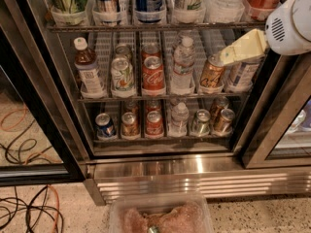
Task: Pick coke can from top shelf of fridge
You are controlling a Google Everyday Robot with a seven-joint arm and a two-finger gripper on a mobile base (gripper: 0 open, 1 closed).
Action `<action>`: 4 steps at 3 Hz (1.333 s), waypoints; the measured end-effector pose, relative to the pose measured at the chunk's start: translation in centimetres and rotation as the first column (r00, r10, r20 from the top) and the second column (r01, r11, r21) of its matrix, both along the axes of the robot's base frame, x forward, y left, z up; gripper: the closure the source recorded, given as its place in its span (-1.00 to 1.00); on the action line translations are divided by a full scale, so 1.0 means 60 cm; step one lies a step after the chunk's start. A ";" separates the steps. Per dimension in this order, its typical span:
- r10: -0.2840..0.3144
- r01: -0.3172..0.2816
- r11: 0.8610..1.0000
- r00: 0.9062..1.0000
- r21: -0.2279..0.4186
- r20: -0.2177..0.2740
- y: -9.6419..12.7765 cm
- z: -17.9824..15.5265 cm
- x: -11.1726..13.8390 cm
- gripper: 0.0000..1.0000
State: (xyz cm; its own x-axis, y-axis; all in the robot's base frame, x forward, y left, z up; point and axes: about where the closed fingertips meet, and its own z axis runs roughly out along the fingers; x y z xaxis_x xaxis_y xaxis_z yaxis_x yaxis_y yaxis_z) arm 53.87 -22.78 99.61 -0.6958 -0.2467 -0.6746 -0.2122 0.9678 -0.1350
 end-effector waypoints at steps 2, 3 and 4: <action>-0.043 0.034 0.998 0.986 0.058 0.162 0.010 0.040 0.036 -1.00; -0.118 0.095 0.990 0.960 0.103 0.253 -0.006 0.067 0.064 -1.00; -0.181 0.147 0.981 0.930 0.125 0.320 -0.026 0.087 0.084 -0.65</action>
Offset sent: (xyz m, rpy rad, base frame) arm 0.0473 0.0023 0.0515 0.1234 -0.3283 -0.1187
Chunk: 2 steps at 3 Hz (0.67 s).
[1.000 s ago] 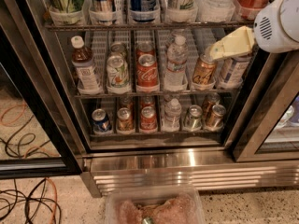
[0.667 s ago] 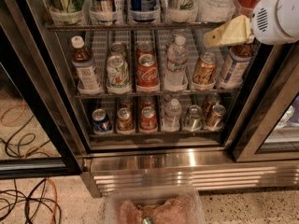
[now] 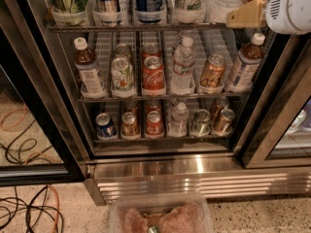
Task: Pick coke can from top shelf of fridge
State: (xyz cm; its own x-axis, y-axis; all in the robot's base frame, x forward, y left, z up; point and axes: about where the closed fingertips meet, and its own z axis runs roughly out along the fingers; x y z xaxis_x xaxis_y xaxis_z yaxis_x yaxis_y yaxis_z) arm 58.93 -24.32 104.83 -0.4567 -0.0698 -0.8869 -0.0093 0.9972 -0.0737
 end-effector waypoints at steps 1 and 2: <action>-0.054 0.054 0.999 0.997 0.005 0.050 -0.022 0.016 0.012 -0.50; -0.091 0.091 0.996 0.992 0.006 0.091 -0.040 0.032 0.019 -0.44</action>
Offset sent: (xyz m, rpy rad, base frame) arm 0.0176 -0.0380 0.0274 0.0023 -0.1373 -0.1380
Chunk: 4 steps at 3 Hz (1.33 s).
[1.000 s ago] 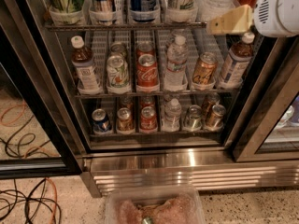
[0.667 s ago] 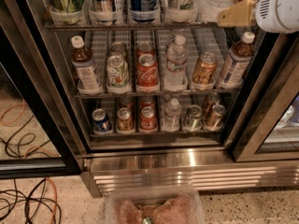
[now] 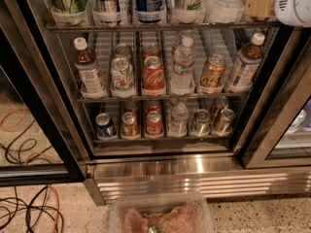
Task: Pick coke can from top shelf of fridge
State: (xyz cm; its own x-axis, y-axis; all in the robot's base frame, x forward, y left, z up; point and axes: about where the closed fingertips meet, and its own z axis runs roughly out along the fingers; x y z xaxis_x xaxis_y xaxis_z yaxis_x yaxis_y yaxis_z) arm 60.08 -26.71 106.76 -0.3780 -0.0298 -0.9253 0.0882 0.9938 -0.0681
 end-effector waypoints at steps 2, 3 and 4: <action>-0.010 0.010 1.000 1.000 0.008 0.027 -0.006 0.012 0.014 -0.20; 0.007 -0.007 1.000 1.000 0.010 0.013 0.003 0.006 0.017 -0.20; 0.024 -0.024 1.000 1.000 0.013 -0.002 0.010 -0.002 0.018 -0.26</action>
Offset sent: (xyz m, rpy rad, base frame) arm 0.0155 -0.0011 0.0026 0.0205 -0.0162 0.0003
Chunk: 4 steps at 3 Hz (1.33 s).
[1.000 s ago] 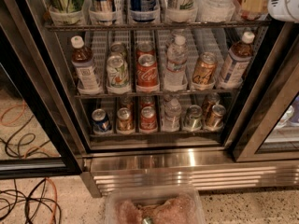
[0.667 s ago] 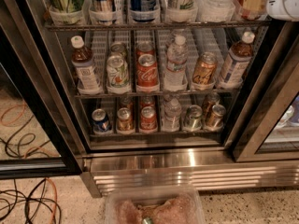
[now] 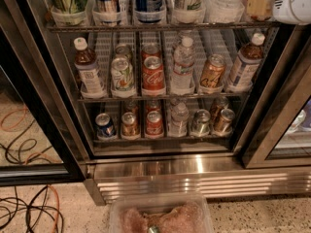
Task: Pick coke can from top shelf of fridge
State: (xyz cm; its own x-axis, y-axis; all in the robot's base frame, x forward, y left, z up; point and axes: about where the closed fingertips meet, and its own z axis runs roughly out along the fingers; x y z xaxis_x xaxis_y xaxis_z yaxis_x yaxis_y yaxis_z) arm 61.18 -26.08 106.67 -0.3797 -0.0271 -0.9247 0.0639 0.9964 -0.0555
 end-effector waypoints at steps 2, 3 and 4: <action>0.037 -0.037 0.999 0.999 -0.018 0.018 0.016 0.006 0.030 -0.26; 0.047 -0.046 0.998 0.998 -0.031 0.040 0.021 0.014 0.045 -0.22; 0.016 -0.015 0.999 1.000 -0.044 0.023 -0.004 -0.001 0.050 -0.18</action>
Offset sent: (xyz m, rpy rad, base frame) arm 0.0335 0.0139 0.0069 -0.0359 -0.0424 0.0541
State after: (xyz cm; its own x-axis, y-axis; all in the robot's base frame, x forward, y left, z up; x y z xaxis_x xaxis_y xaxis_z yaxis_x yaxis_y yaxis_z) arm 64.20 -26.30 106.60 -0.3576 -0.0731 -0.9310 0.0507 0.9939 -0.0976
